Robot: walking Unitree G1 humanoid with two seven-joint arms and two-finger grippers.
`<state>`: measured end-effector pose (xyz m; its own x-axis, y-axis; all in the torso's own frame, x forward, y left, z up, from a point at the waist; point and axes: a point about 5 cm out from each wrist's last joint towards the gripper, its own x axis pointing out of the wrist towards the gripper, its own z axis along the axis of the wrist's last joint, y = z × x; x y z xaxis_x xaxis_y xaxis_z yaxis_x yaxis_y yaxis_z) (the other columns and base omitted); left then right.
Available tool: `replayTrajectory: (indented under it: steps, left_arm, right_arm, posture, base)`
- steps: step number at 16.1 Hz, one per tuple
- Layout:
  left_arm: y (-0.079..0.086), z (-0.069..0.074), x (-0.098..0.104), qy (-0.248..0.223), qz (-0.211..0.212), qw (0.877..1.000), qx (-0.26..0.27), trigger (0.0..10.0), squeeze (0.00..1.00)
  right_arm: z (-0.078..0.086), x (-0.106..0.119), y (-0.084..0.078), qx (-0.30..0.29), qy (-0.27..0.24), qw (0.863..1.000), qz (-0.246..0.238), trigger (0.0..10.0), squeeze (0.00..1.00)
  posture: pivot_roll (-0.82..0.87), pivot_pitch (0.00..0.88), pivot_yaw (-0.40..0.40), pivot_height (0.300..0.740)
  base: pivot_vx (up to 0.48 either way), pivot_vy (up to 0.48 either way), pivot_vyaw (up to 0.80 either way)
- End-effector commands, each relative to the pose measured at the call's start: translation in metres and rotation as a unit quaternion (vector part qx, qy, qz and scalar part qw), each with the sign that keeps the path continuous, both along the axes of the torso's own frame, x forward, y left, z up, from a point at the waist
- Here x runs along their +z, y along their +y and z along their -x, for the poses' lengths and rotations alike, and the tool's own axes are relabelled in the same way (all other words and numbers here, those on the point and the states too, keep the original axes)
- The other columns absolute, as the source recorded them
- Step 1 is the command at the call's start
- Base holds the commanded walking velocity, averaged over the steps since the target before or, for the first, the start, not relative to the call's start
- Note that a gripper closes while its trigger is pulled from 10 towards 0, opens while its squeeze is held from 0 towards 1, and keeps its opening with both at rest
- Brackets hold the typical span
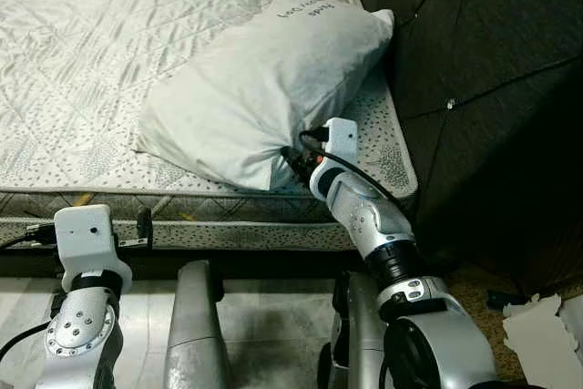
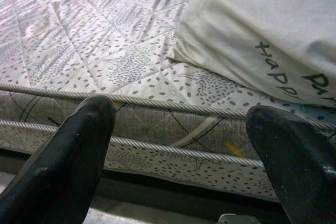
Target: Clean up the room
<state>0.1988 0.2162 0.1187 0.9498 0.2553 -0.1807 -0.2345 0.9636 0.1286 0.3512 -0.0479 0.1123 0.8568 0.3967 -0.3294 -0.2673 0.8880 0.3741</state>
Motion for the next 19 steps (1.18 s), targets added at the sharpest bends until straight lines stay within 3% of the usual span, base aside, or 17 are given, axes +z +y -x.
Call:
replayTrajectory:
  steps: [1,4,5,6,7,14,18,19]
  left_arm:
    - [0.000,-0.001,-0.003,0.008,-0.001,1.000,-0.002,10.0,0.00]
    - [0.000,-0.002,-0.003,0.008,-0.002,1.000,-0.003,10.0,0.00]
    - [0.000,-0.002,-0.003,0.008,-0.002,1.000,-0.003,10.0,0.00]
    - [0.000,-0.002,-0.003,0.009,-0.002,1.000,-0.003,10.0,0.00]
    - [0.000,-0.002,-0.003,0.009,-0.002,1.000,-0.003,10.0,0.00]
    - [-0.003,-0.003,-0.003,0.009,0.001,1.000,-0.005,10.0,0.00]
    - [-0.003,-0.002,-0.004,0.011,0.003,1.000,-0.004,10.0,0.00]
    - [-0.004,-0.002,-0.004,0.011,0.004,1.000,-0.005,10.0,0.00]
  right_arm:
    - [0.001,0.008,0.020,0.030,-0.012,0.999,-0.002,0.0,0.00]
    - [0.005,0.001,0.018,0.045,-0.019,0.998,0.027,0.0,0.00]
    - [0.006,-0.002,0.014,0.049,-0.026,0.997,0.047,1.1,0.00]
    - [0.004,-0.002,0.006,0.032,-0.041,0.997,0.057,10.0,0.70]
    - [0.003,0.000,0.005,0.033,-0.043,0.997,0.054,10.0,1.00]
    - [0.006,-0.008,0.012,0.050,-0.046,0.992,0.103,10.0,1.00]
    - [0.010,-0.011,0.025,0.063,-0.047,0.990,0.113,10.0,1.00]
    - [0.011,-0.011,0.031,0.072,-0.049,0.990,0.113,10.0,0.74]
  posture:
    - [0.12,0.068,-0.037,0.547]
    - [0.12,0.064,-0.037,0.547]
    - [0.12,0.064,-0.037,0.547]
    - [0.12,0.060,-0.038,0.547]
    - [0.12,0.059,-0.038,0.547]
    - [0.12,0.067,-0.042,0.547]
    - [0.12,0.076,-0.043,0.547]
    - [0.12,0.078,-0.043,0.547]
  base:
    - [0.000,0.000,0.00]
    - [0.000,0.000,0.00]
    - [0.000,0.000,0.00]
    - [0.000,0.000,0.00]
    - [0.000,0.000,0.00]
    - [0.000,0.000,0.00]
    - [0.000,0.000,0.00]
    - [0.000,0.000,0.00]
